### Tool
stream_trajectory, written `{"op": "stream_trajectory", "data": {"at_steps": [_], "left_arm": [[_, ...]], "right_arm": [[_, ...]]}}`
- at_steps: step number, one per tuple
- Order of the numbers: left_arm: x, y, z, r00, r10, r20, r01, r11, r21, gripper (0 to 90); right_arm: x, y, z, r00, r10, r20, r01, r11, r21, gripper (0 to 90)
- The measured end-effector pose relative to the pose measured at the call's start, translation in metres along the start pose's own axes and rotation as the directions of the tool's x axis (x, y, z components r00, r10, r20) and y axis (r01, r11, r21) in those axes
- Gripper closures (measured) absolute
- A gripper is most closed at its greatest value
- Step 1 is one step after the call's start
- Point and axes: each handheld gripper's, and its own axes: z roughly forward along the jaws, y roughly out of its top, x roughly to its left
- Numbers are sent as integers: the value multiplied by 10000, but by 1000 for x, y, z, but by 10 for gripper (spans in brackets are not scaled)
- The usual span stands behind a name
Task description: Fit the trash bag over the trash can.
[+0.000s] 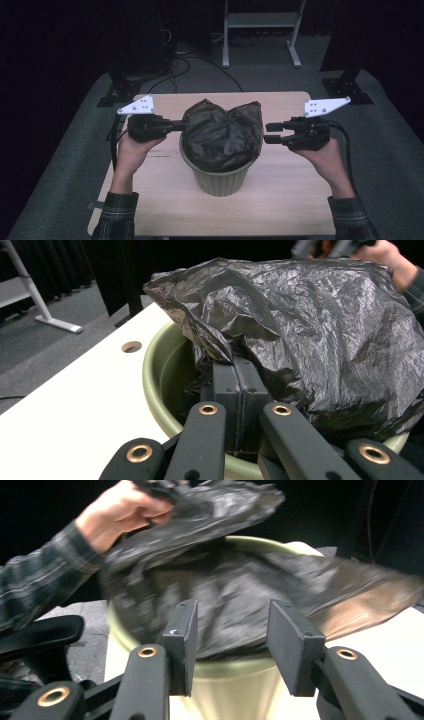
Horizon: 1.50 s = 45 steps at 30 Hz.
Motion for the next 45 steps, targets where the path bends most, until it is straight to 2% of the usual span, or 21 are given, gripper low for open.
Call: {"op": "stream_trajectory", "data": {"at_steps": [3, 6, 14, 18, 24, 26, 28, 30, 33, 36, 39, 45], "left_arm": [[2, -1, -1, 10000, -22, -39, 22, 10000, 2, 897], [2, -1, 0, 10000, -38, -17, 38, 10000, -14, 897], [3, -1, 0, 10000, -74, 21, 74, 10000, 3, 897], [3, -1, 1, 10000, -67, 59, 67, 10000, 8, 897], [3, -1, 6, 10000, -46, 54, 46, 10000, 37, 875], [2, -1, 6, 9998, -83, -176, 84, 10000, 40, 769], [-1, 1, 2, 9990, -104, -432, 100, 9999, -92, 671], [-5, 4, -4, 9978, -20, -659, 3, 9996, -265, 626], [-14, 11, -11, 9970, 107, -765, -142, 9989, -453, 603], [-23, 19, -13, 9977, 239, -641, -280, 9976, -636, 570], [-35, 25, -7, 9983, 449, -380, -474, 9964, -697, 532], [-51, 31, 18, 9978, 664, 82, -658, 9960, -599, 463]], "right_arm": [[9, -4, 3, 9991, -127, -395, 124, 9999, -69, 549], [16, -4, 9, 9979, -271, -582, 275, 9996, 60, 569], [16, -2, 18, 9920, -336, -1216, 331, 9994, -64, 627], [17, -1, 22, 9898, -410, -1361, 414, 9991, -3, 658], [13, 2, 31, 9867, -414, -1571, 423, 9991, 20, 896], [11, 3, 34, 9886, -333, -1467, 335, 9994, -12, 898], [8, 5, 37, 9933, -222, -1132, 229, 9997, 51, 899], [3, 5, 40, 9956, -99, -930, 109, 9999, 97, 899], [-3, 5, 45, 9970, 18, -777, -7, 9999, 139, 899], [-9, 8, 50, 9982, 93, -592, -83, 9998, 169, 899], [-14, 13, 55, 9990, 172, -402, -165, 9997, 177, 900], [-23, 23, 66, 9994, 314, -137, -312, 9994, 158, 899]]}}
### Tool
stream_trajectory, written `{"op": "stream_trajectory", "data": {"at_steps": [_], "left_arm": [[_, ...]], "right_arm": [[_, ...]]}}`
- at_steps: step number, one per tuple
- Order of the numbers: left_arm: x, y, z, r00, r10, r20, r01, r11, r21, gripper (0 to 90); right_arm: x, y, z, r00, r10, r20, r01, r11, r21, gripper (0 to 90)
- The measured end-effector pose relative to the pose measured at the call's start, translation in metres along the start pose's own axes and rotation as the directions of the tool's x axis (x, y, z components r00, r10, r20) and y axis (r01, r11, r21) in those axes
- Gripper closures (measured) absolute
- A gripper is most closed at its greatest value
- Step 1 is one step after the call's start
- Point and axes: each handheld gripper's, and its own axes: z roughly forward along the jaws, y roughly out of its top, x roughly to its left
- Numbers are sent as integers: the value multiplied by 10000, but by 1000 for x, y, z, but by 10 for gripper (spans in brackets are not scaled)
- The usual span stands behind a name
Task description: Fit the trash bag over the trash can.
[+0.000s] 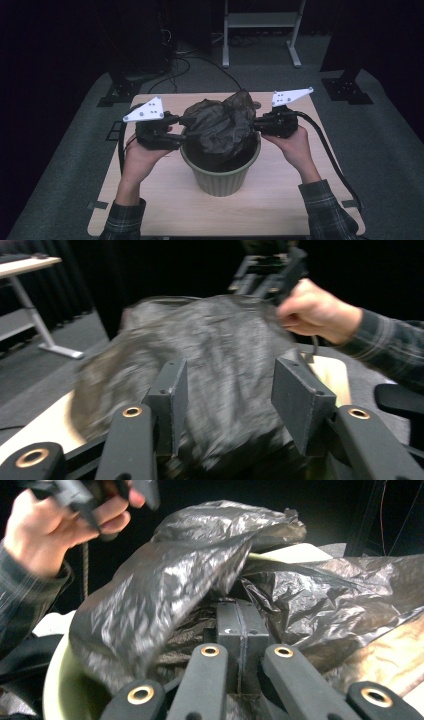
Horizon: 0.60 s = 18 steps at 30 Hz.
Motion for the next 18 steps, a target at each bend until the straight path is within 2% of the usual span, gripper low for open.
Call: {"op": "stream_trajectory", "data": {"at_steps": [7, 11, 18], "left_arm": [[-12, 6, 23, 9994, 237, 244, -241, 9996, 156, 393], [-17, 9, 33, 9992, 294, 287, -299, 9994, 148, 371], [-18, 12, 56, 9990, 448, 79, -452, 9977, 504, 373]], "right_arm": [[-4, 7, 13, 9997, 142, 180, -142, 9999, 19, 900], [-4, 8, 14, 9995, 223, 221, -221, 9997, -91, 900], [-1, 8, 15, 9998, 179, 86, -178, 9998, -88, 900]]}}
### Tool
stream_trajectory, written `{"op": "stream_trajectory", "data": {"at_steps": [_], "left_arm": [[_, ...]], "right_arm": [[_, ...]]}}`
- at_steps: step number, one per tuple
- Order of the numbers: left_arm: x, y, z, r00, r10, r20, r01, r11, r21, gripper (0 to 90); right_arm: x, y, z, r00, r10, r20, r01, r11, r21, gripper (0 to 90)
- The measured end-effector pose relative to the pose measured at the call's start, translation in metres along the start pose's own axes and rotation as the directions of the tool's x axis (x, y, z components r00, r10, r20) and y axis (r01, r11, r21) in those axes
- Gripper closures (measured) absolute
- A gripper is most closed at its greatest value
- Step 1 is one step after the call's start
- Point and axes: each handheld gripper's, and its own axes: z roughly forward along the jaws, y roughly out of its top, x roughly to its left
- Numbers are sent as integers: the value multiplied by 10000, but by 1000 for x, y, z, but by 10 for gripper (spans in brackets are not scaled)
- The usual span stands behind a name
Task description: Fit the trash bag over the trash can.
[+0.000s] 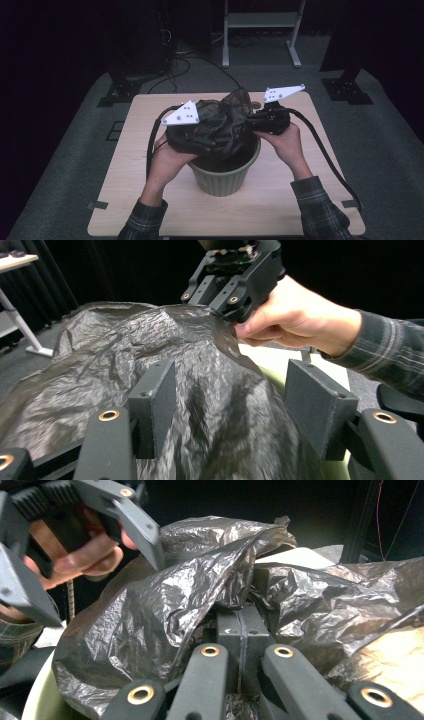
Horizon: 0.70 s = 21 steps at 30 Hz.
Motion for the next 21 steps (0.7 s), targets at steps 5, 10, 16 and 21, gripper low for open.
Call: {"op": "stream_trajectory", "data": {"at_steps": [5, 10, 16, 21], "left_arm": [[1, -3, 9, 9999, 147, 7, -147, 9995, 287, 594], [6, -6, 10, 9993, 6, 372, -21, 9992, 405, 899], [7, -9, -2, 9989, -178, 440, 168, 9996, 240, 900], [6, -13, -17, 9992, -193, 360, 187, 9997, 156, 900]], "right_arm": [[1, 0, -2, 9999, -69, -95, 68, 10000, -46, 899], [3, 1, -4, 9998, -121, -165, 118, 9998, -148, 900], [2, 2, -7, 9999, -126, -22, 126, 9999, -105, 900], [0, 2, -10, 9996, -149, 228, 149, 9999, -9, 900]]}}
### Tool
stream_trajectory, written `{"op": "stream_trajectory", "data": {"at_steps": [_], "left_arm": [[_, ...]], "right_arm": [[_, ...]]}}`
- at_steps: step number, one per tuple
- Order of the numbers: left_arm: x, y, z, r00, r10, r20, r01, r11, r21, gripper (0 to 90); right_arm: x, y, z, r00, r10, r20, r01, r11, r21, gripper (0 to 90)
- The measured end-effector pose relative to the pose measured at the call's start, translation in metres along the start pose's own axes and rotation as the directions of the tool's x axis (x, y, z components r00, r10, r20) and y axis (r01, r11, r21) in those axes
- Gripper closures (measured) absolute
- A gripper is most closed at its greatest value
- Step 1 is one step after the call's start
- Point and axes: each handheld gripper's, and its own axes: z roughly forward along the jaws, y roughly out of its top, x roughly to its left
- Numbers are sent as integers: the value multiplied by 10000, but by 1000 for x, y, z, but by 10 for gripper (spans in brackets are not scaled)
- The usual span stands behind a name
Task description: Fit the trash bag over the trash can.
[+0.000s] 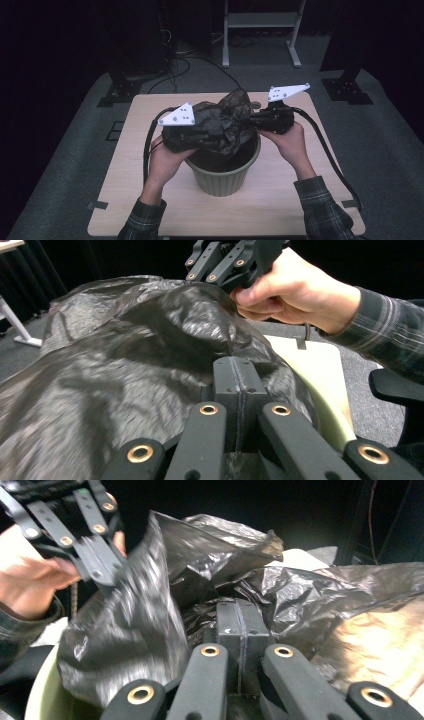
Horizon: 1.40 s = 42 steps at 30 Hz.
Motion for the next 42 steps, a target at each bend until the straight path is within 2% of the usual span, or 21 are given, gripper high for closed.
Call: {"op": "stream_trajectory", "data": {"at_steps": [2, 5, 7, 10, 12, 16, 18, 23, 25, 28, 30, 33, 35, 36, 40, 42], "left_arm": [[0, -4, -8, 10000, -51, -4, 51, 10000, -36, 900], [2, -10, -20, 9997, -97, -223, 99, 9999, 69, 900], [4, -14, -26, 9994, -242, -262, 239, 9997, -87, 900], [2, -11, -28, 9995, -149, -264, 140, 9993, -360, 897], [-1, -5, -23, 9994, -74, -345, 59, 9991, -418, 757], [-8, 10, -3, 9989, 198, -415, -211, 9994, -292, 634], [-8, 15, 6, 9989, 143, -440, -154, 9996, -231, 559], [-8, 22, 32, 9986, 12, -536, -9, 10000, 61, 459], [-9, 23, 39, 9980, -103, -627, 106, 9999, 49, 394], [-8, 23, 48, 9971, -205, -730, 219, 9996, 184, 349], [-8, 22, 52, 9975, -171, -687, 193, 9993, 314, 381], [-7, 21, 54, 9984, 4, -560, 20, 9991, 417, 633], [-6, 19, 54, 9994, 12, -340, 2, 9991, 416, 850], [-5, 18, 52, 9996, -49, -264, 59, 9993, 380, 898], [-5, 14, 41, 9997, -89, -240, 96, 9995, 285, 900], [-4, 10, 30, 9996, -106, -264, 110, 9998, 167, 900]], "right_arm": [[-1, 0, -3, 9999, 13, 153, -13, 10000, 48, 899], [-4, -1, -9, 9996, 103, 276, -100, 9999, -108, 900], [-6, -3, -15, 9989, 222, 416, -215, 9996, -171, 900], [-7, -5, -19, 9987, 310, 410, -297, 9991, -310, 900], [-6, -5, -17, 9991, 295, 313, -284, 9990, -341, 900], [-5, -6, -10, 9994, 270, 203, -264, 9992, -299, 900], [-5, -7, -7, 9995, 278, 158, -274, 9994, -219, 900], [-2, -8, -4, 9998, 199, -6, -199, 9997, -162, 900], [-2, -8, -4, 9998, 188, -18, -189, 9997, -143, 900], [-1, -8, -5, 9999, 137, -83, -139, 9998, -175, 900], [0, -8, -5, 9998, 136, -124, -138, 9997, -204, 900], [1, -7, -6, 9999, 79, -146, -83, 9997, -227, 900], [2, -7, -7, 9999, 79, -121, -82, 9997, -249, 900], [1, -7, -7, 9999, 67, -111, -70, 9996, -258, 900], [0, -7, -10, 9999, 79, 78, -77, 9997, -226, 900], [-2, -7, -13, 9998, 124, 163, -121, 9997, -231, 900]]}}
